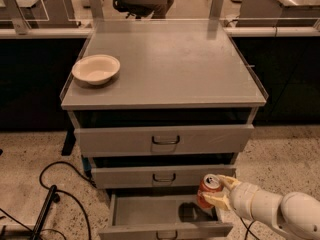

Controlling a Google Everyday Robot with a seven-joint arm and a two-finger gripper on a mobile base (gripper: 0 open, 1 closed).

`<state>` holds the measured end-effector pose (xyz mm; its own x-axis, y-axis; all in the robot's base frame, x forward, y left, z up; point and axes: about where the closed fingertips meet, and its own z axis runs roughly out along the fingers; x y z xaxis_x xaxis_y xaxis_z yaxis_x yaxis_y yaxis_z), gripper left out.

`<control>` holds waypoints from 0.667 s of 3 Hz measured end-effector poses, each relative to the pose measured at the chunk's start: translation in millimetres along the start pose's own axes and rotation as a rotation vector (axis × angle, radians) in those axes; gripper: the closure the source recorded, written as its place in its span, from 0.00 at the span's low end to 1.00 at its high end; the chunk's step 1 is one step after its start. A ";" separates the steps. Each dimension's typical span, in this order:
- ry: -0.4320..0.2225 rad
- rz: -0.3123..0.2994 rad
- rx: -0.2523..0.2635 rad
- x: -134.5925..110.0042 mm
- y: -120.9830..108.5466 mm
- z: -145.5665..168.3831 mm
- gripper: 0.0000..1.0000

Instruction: Place coke can into bottom drawer

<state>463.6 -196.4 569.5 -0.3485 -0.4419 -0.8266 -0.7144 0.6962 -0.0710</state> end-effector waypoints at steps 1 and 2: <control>-0.004 0.009 0.014 6.8 -2.9 5.9 1.00; -0.029 -0.014 0.039 8.3 -2.9 7.5 1.00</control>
Offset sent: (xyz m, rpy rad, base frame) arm 0.0036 -0.0048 -0.0130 -0.0098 -0.1037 -0.0365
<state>467.3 -197.9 558.6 -0.3205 -0.4357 -0.8411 -0.6949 0.7116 -0.1038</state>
